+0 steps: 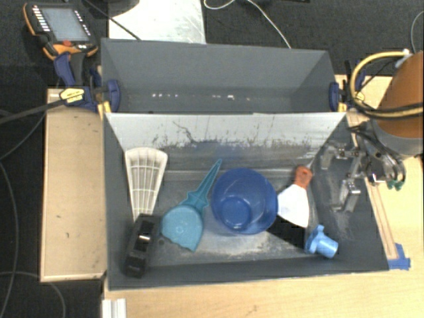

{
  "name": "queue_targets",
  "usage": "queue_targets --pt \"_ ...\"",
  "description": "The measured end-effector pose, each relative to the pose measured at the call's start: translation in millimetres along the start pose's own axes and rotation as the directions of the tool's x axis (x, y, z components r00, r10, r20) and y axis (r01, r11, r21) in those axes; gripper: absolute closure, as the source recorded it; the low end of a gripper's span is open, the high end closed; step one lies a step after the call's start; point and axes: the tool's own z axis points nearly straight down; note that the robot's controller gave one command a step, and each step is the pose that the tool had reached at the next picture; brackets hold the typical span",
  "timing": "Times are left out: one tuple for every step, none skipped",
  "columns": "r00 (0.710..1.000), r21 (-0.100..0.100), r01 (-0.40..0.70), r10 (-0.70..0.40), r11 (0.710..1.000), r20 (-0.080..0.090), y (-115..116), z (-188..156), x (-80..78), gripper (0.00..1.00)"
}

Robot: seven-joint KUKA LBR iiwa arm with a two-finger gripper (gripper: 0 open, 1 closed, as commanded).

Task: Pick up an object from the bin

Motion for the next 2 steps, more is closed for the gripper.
queue_targets --pt "1.000 0.002 0.005 -0.005 1.000 0.008 0.8 -4.8 -1.4 0.00" --pt "0.995 0.001 0.099 -0.099 0.995 0.007 68.0 75.8 29.0 0.00"
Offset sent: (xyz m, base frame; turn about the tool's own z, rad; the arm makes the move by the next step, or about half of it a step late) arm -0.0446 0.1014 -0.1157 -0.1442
